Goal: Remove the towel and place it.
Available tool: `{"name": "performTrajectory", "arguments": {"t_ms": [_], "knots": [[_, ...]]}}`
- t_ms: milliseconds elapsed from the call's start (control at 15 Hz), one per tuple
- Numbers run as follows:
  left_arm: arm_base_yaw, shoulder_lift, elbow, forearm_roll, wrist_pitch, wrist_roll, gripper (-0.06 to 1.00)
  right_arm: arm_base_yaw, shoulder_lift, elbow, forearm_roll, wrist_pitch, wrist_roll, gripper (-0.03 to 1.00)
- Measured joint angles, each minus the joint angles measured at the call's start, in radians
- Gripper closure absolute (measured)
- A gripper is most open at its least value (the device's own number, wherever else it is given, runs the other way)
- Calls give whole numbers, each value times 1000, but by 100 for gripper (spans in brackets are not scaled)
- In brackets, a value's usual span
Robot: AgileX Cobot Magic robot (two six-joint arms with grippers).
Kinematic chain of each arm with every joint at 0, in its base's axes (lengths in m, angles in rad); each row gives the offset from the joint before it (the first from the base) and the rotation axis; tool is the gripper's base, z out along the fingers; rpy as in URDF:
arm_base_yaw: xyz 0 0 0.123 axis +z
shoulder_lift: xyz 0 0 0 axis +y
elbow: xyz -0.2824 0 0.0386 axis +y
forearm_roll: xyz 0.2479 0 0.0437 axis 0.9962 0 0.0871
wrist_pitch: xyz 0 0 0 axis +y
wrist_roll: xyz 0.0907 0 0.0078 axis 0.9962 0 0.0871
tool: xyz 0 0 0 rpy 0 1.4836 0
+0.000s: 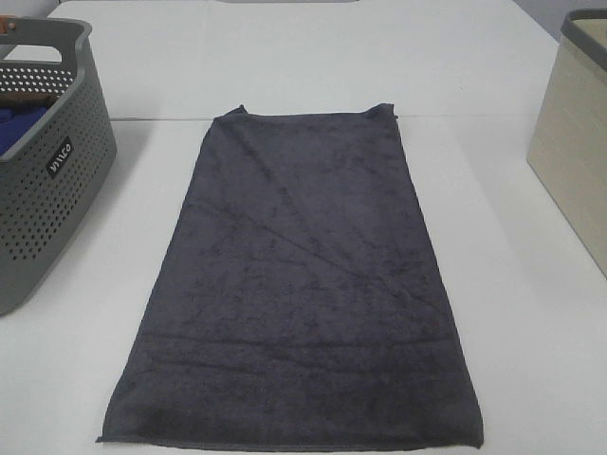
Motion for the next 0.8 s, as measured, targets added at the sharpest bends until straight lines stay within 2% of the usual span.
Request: {"name": "performTrajectory", "arguments": {"t_ms": [67, 200, 400, 800], "knots": [[0, -2, 41, -33, -20, 12, 10, 0, -9, 55, 1, -38, -9, 19], [0, -2, 111, -72, -106, 20, 10, 0, -9, 70, 1, -147, -27, 20], [0, -2, 125, -85, -142, 22, 10, 0, -9, 93, -14, -146, -27, 21], [0, -2, 125, -88, -142, 22, 10, 0, -9, 94, -25, -144, -27, 21]]}}
